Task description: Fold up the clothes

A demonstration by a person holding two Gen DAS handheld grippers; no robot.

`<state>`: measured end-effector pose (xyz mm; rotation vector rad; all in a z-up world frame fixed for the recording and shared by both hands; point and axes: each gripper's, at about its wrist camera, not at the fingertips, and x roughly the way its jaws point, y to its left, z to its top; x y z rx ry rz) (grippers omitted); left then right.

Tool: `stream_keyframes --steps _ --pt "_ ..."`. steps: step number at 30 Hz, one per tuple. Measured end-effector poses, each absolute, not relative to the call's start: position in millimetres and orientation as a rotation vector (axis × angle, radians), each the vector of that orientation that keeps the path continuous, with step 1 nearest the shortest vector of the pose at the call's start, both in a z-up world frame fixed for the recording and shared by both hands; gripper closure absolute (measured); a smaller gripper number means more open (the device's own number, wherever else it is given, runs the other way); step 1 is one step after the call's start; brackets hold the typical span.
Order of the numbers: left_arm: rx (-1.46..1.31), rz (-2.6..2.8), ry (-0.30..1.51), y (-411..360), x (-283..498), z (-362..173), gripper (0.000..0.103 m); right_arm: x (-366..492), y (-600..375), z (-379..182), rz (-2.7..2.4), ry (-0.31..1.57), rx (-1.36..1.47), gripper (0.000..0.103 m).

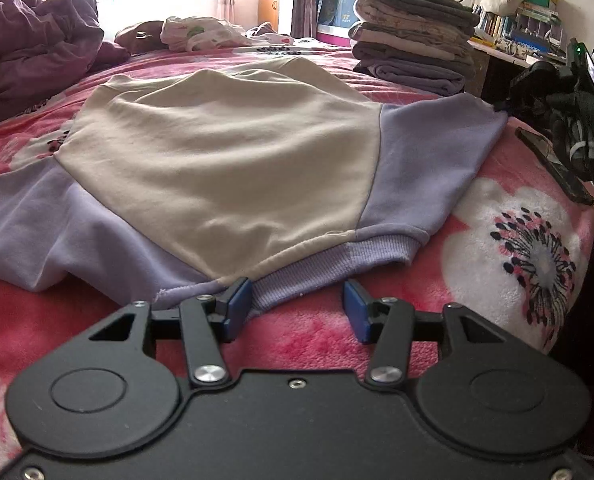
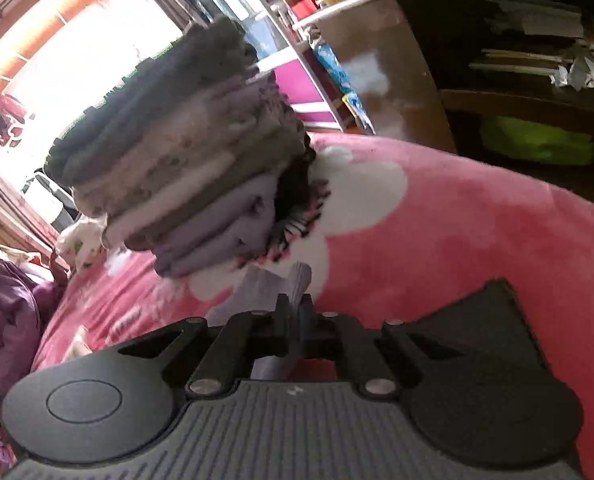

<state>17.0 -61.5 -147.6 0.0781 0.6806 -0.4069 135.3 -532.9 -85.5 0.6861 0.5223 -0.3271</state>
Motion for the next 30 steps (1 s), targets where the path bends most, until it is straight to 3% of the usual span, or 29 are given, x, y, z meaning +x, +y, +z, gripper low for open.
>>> stream_keyframes --steps 3,7,14,18,30 --pt "0.078 -0.405 0.681 -62 17 -148 0.053 126 -528 -77 -0.372 0.475 0.625 0.076" --pt "0.080 -0.401 0.679 -64 17 -148 0.051 120 -499 -66 -0.235 0.422 0.564 0.076" --pt "0.079 -0.405 0.675 -62 17 -149 0.051 154 -409 -85 0.288 0.616 0.579 0.076" --pt "0.072 -0.414 0.677 -60 18 -149 0.051 171 -374 -99 0.329 0.696 0.547 0.075" --pt "0.057 -0.429 0.688 -57 21 -148 0.049 184 -516 -104 -0.059 0.546 0.710 0.072"
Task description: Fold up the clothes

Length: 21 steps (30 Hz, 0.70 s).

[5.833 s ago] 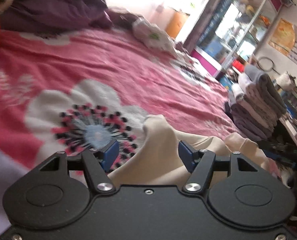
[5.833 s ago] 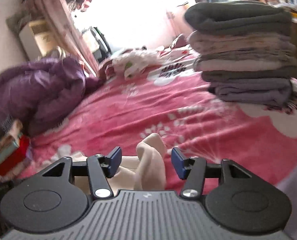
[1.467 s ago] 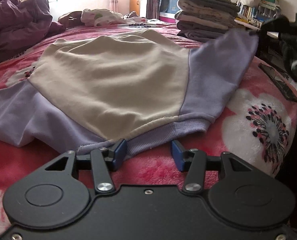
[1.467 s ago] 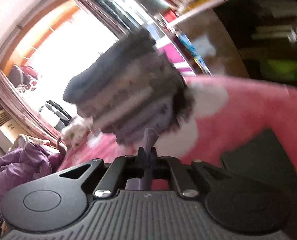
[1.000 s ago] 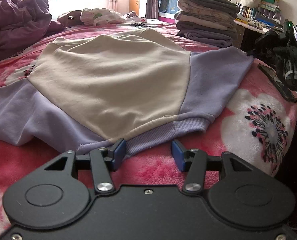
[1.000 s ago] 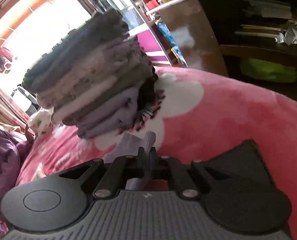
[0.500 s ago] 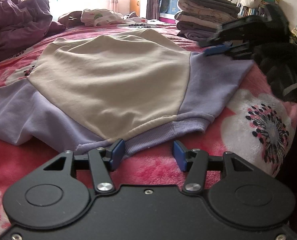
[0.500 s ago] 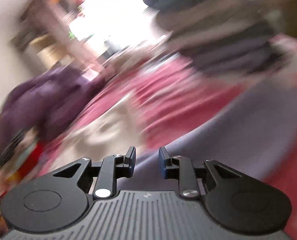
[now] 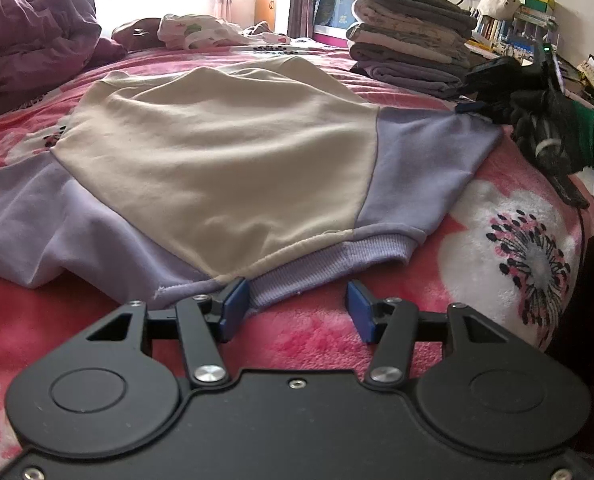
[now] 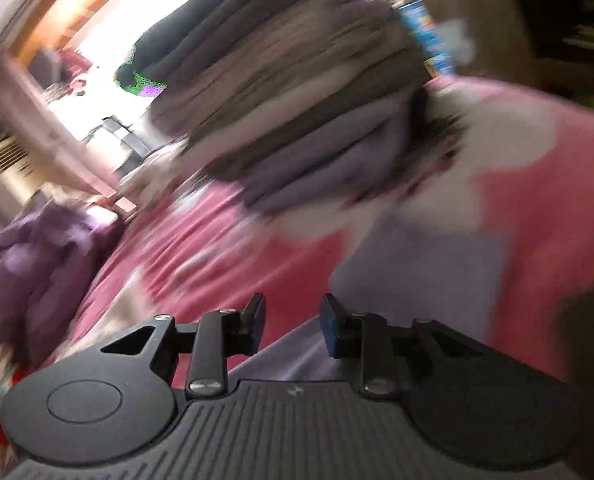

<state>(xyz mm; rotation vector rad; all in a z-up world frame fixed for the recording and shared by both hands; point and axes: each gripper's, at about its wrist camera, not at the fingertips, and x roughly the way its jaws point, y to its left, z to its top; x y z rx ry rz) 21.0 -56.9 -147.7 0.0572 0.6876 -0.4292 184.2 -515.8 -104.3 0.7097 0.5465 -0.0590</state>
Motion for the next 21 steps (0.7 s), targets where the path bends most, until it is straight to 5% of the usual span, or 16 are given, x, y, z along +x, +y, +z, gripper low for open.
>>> stream_keyframes --steps 1,3,13,17,21 --pt "0.057 -0.429 0.688 -57 21 -148 0.049 185 -523 -102 -0.083 0.529 0.716 0.072" --pt "0.055 -0.429 0.689 -57 21 -148 0.048 183 -527 -95 -0.123 0.501 0.705 0.047" --pt "0.041 -0.432 0.697 -56 20 -147 0.044 134 -458 -102 0.018 0.532 0.690 0.048" --pt "0.038 -0.433 0.696 -54 17 -145 0.043 112 -485 -111 -0.157 0.475 0.715 0.062" --pt "0.018 -0.440 0.691 -49 11 -140 0.043 102 -491 -94 -0.253 0.431 0.692 0.042"
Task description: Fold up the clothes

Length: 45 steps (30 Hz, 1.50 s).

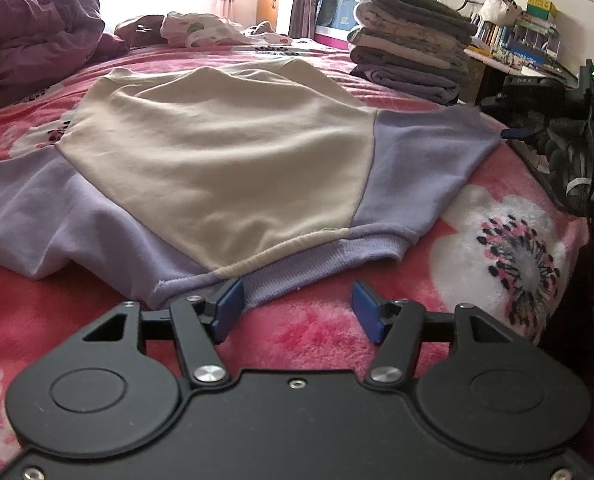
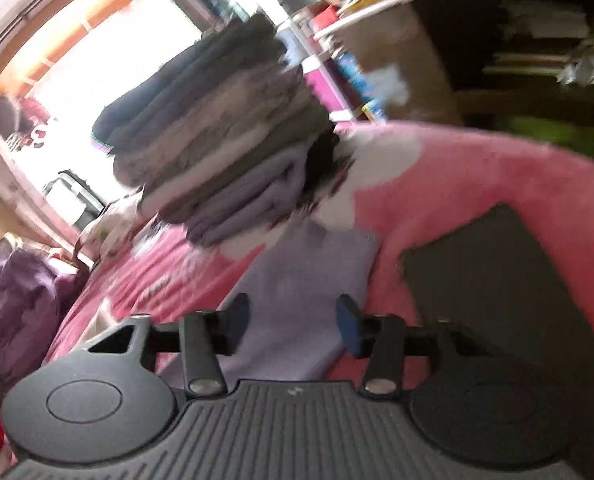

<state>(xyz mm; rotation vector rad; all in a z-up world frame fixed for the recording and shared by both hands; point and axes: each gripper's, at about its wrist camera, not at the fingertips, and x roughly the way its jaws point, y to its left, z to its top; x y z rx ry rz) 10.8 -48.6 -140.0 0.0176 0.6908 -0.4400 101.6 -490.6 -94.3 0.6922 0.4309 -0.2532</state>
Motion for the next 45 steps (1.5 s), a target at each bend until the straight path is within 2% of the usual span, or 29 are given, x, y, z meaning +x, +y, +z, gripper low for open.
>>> stream_keyframes --steps 9,10,12,20,23,26,30,31,32,34,35,40,45 --pt "-0.063 -0.391 0.655 -17 -3 -130 0.043 119 -435 -79 -0.047 0.489 0.479 0.041" --pt "-0.061 -0.385 0.654 -15 -4 -130 0.043 124 -440 -81 -0.067 0.488 0.498 0.041" --pt "-0.062 -0.372 0.655 -9 -6 -130 0.043 132 -463 -85 -0.127 0.471 0.599 0.030" --pt "-0.113 -0.306 0.673 12 -3 -136 0.043 160 -545 -92 -0.284 0.405 0.836 0.029" --pt "-0.155 -0.300 0.679 15 2 -137 0.043 153 -545 -87 -0.263 0.341 0.904 0.029" --pt "-0.162 -0.301 0.684 15 6 -137 0.043 161 -529 -87 -0.137 0.359 0.905 0.029" --pt "-0.182 -0.294 0.676 18 7 -134 0.043 180 -525 -96 -0.161 0.441 0.830 0.031" --pt "-0.187 -0.290 0.670 21 7 -133 0.043 183 -529 -100 -0.191 0.460 0.821 0.036" --pt "-0.194 -0.283 0.663 24 8 -132 0.043 185 -534 -104 -0.221 0.480 0.811 0.045" --pt "-0.229 -0.263 0.645 33 9 -128 0.043 184 -533 -100 -0.238 0.475 0.784 0.039" --pt "-0.248 -0.251 0.638 39 10 -127 0.043 182 -530 -95 -0.227 0.461 0.766 0.030" --pt "-0.365 -0.134 0.611 76 20 -121 0.043 157 -491 -72 -0.105 0.425 0.649 0.030" --pt "-0.572 0.065 0.595 142 33 -121 0.043 114 -417 -71 0.076 0.446 0.566 0.031"
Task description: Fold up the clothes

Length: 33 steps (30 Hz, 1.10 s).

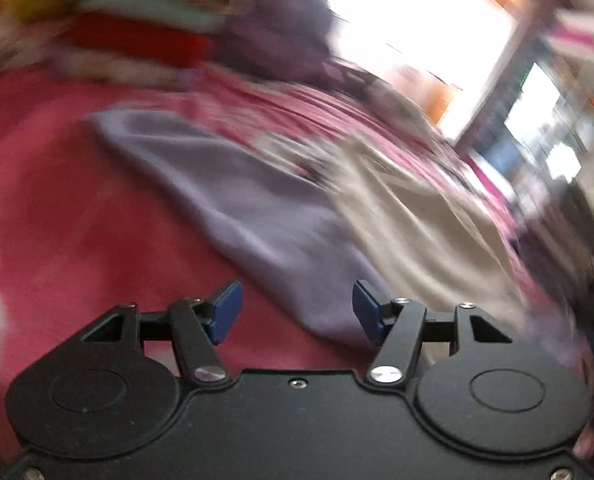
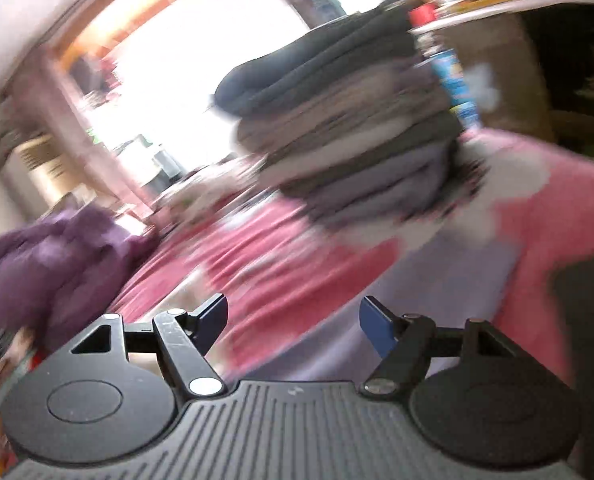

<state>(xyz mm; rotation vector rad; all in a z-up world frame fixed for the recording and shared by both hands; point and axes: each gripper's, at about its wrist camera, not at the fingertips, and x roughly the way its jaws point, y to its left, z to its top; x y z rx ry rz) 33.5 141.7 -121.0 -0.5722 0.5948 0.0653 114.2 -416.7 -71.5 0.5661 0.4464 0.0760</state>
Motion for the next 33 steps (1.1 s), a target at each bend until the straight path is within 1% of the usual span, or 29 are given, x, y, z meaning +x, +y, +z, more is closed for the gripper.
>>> stream_keyframes --steps 4,9,12,16,17,18,19,20,22,25,29,32,33 --pt "-0.775 0.182 0.571 201 45 -126 0.043 86 -342 -85 0.225 0.505 0.457 0.036" --pt "-0.892 0.193 0.520 248 66 -126 0.043 70 -241 -91 0.418 0.575 0.257 0.052" --pt "-0.920 0.214 0.506 267 78 -130 0.049 69 -187 -86 0.511 0.586 0.143 0.058" --pt "-1.023 0.225 0.488 286 91 -142 0.056 71 -140 -83 0.580 0.582 0.068 0.061" --pt "-1.023 0.228 0.488 288 94 -143 0.064 72 -134 -84 0.586 0.584 0.052 0.061" --pt "-1.016 0.232 0.491 290 98 -143 0.070 73 -127 -86 0.592 0.586 0.037 0.061" --pt "-1.015 0.225 0.491 294 101 -142 0.085 74 -121 -88 0.598 0.588 0.022 0.061" --pt "-1.018 0.209 0.491 299 103 -140 0.096 75 -115 -89 0.604 0.590 0.007 0.061" --pt "-1.024 0.178 0.491 308 108 -136 0.096 75 -105 -94 0.616 0.596 -0.025 0.061" --pt "-0.889 0.158 0.461 319 113 -113 0.096 67 -102 -103 0.629 0.615 -0.079 0.061" --pt "-0.876 0.196 0.570 324 128 -134 0.096 57 -99 -106 0.657 0.622 -0.142 0.060" --pt "-0.910 0.194 0.576 327 127 -139 0.095 55 -91 -104 0.660 0.637 -0.209 0.059" --pt "-0.900 0.202 0.568 327 125 -137 0.092 54 -89 -101 0.660 0.641 -0.227 0.059"
